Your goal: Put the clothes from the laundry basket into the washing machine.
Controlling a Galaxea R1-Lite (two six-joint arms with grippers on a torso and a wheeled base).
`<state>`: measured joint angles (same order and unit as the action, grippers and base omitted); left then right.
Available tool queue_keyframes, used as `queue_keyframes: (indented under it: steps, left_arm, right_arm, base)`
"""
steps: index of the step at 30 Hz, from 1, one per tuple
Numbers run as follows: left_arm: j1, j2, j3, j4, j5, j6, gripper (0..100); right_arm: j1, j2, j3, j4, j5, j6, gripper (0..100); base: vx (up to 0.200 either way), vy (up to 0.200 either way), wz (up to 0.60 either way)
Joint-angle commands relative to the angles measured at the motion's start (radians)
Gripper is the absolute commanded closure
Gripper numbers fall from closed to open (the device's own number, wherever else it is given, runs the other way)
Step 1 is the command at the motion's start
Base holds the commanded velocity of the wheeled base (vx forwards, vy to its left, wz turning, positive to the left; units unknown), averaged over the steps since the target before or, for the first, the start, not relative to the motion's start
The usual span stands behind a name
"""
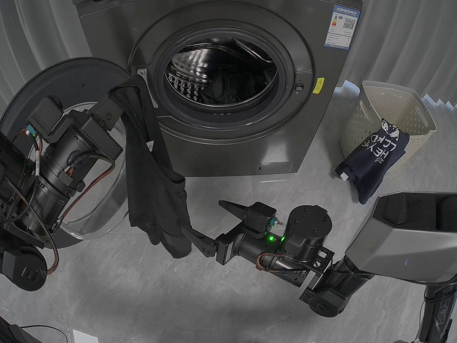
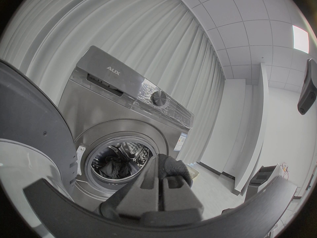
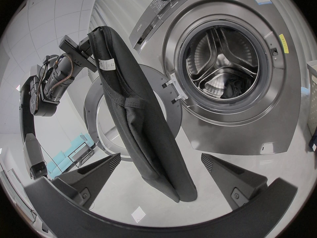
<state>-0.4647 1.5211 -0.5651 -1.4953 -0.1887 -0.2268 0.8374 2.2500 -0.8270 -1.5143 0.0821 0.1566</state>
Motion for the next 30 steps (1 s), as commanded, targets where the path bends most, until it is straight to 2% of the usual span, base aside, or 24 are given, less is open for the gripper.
queue_keyframes:
  steps: [1, 3, 6, 7, 9, 14, 20, 22, 26, 30]
  left_arm:
    - [0.003, 0.004, 0.002, 0.000, 0.000, 0.000, 100]
    - [0.003, 0.005, 0.002, -0.002, -0.001, 0.000, 100]
    - [0.001, 0.007, 0.004, -0.002, 0.000, -0.002, 100]
    - [0.001, 0.007, 0.005, -0.002, 0.000, -0.002, 100]
    - [0.003, 0.005, 0.005, -0.002, -0.001, -0.002, 100]
    - [0.003, 0.004, 0.002, -0.002, -0.003, -0.002, 100]
    - [0.004, 0.007, 0.001, -0.002, -0.003, -0.002, 100]
    - [0.009, 0.008, -0.001, -0.002, -0.003, -0.002, 100]
    - [0.023, 0.007, -0.006, -0.002, -0.006, -0.002, 100]
    - [0.031, 0.007, -0.006, -0.002, -0.008, -0.002, 100]
  right_arm:
    - [0.020, 0.036, -0.047, 0.005, 0.004, -0.002, 0]
    - [0.022, 0.049, -0.067, 0.008, 0.004, -0.002, 0]
    - [0.014, 0.122, -0.162, 0.008, -0.007, -0.005, 0]
    - [0.009, 0.140, -0.190, 0.008, -0.013, -0.015, 100]
    - [0.000, 0.141, -0.216, 0.009, -0.025, -0.017, 100]
    - [-0.038, 0.051, -0.195, 0.022, -0.025, -0.022, 100]
    - [-0.063, -0.078, -0.110, 0.034, -0.025, -0.025, 100]
    - [-0.074, -0.155, -0.038, 0.037, -0.024, -0.035, 100]
    - [-0.103, -0.239, 0.034, 0.048, -0.016, -0.052, 100]
    - [-0.133, -0.280, 0.046, 0.048, -0.005, -0.057, 100]
  base:
    - [0.000, 0.000, 0.00]
    - [0.000, 0.000, 0.00]
    - [0.000, 0.000, 0.00]
    - [0.000, 0.000, 0.00]
    - [0.000, 0.000, 0.00]
    - [0.000, 0.000, 0.00]
    - [0.000, 0.000, 0.00]
    - [0.000, 0.000, 0.00]
    - [0.000, 0.000, 0.00]
    - [0.000, 0.000, 0.00]
